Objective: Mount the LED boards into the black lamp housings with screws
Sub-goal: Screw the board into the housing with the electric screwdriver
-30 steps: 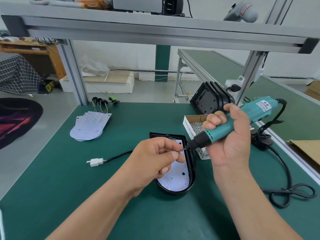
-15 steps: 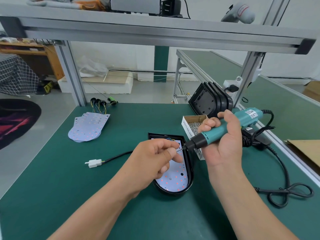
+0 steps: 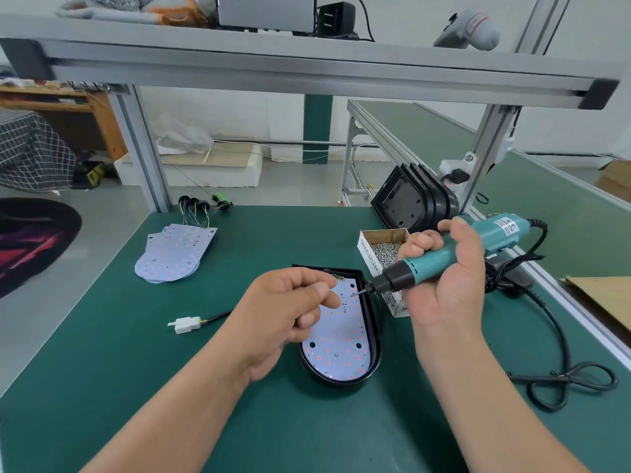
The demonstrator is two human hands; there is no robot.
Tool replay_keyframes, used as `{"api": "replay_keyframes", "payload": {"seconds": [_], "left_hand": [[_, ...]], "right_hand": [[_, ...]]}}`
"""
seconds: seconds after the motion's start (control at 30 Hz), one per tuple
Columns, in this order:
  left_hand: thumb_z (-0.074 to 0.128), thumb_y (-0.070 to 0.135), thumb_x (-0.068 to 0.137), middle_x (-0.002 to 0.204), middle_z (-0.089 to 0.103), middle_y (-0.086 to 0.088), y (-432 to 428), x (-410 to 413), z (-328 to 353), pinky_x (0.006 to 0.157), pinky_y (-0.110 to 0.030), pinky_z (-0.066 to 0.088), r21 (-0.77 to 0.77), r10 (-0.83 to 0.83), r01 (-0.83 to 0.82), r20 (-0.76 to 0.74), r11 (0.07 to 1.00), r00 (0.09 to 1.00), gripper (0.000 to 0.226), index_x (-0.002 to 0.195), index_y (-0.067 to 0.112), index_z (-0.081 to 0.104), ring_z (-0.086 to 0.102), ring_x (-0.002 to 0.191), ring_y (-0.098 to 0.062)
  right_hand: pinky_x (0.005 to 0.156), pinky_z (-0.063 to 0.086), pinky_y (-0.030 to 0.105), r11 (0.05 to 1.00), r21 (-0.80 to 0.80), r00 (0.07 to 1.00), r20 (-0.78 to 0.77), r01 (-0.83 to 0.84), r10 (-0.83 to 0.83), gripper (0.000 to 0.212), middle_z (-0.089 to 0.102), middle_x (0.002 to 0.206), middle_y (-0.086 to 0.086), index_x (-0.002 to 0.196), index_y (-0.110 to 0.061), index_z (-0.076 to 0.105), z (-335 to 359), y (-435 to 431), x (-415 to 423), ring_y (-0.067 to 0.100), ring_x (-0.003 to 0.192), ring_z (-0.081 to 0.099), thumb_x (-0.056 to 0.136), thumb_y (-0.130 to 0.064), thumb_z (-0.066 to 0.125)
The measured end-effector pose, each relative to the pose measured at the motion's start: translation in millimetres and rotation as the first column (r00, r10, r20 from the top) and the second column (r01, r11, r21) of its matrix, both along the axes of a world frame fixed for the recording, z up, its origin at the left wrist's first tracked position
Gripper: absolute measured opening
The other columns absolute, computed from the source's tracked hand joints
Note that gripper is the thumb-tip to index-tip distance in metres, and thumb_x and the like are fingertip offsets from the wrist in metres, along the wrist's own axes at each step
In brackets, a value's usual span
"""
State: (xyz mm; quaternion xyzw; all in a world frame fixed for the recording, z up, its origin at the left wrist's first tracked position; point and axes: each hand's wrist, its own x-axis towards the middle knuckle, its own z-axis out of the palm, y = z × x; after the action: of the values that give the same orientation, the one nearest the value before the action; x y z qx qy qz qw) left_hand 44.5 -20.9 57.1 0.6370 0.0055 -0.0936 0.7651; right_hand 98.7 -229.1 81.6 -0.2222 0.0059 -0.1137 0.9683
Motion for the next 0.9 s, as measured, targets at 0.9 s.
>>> {"api": "replay_keyframes", "payload": {"seconds": [0.9], "left_hand": [[0.051,0.003,0.107,0.109,0.081,-0.002,-12.2,-14.3,6.7,0.050,-0.021,0.035,0.258,-0.194,0.162,0.104,0.952,0.975,0.021,0.121,0.014,0.061,0.040,0.053,-0.012]], "right_hand": [[0.058,0.048,0.025,0.995,-0.077,0.988,0.138,-0.064,0.074,0.012,0.044,0.072,-0.002,0.088,-0.016,0.062,3.1,6.2,-7.4,0.013,0.063,0.049,0.100,-0.018,0.061]]}}
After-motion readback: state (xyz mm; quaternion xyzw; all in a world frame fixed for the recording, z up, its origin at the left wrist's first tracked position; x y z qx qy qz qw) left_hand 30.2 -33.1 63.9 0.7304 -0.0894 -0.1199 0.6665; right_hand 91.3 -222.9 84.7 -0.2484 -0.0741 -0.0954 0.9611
